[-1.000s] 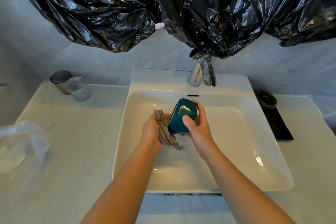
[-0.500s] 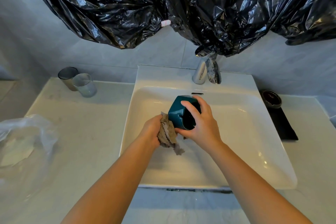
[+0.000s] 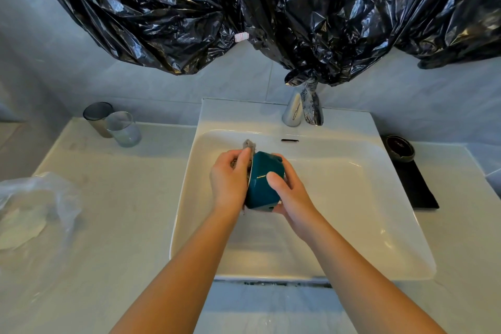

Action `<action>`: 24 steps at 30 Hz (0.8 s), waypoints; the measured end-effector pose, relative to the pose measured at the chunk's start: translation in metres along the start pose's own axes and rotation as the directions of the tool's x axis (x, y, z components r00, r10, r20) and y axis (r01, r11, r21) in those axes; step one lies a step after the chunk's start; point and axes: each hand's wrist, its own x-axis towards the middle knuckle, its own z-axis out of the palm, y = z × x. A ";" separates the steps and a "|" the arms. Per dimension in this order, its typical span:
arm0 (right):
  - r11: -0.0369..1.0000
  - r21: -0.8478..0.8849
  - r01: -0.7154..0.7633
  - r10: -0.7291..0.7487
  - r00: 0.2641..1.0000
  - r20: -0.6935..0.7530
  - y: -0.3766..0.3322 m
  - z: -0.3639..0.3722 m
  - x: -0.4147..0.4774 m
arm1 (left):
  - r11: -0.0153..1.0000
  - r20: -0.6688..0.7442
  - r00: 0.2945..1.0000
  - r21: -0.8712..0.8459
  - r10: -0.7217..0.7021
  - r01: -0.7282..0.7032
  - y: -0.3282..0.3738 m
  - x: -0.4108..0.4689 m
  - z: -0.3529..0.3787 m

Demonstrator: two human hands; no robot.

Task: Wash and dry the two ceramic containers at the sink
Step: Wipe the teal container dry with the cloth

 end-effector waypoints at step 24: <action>0.691 0.696 -0.195 0.210 0.976 0.064 -0.010 0.003 -0.005 | 0.779 0.020 0.859 0.409 0.512 -0.474 -0.004 0.033 -0.084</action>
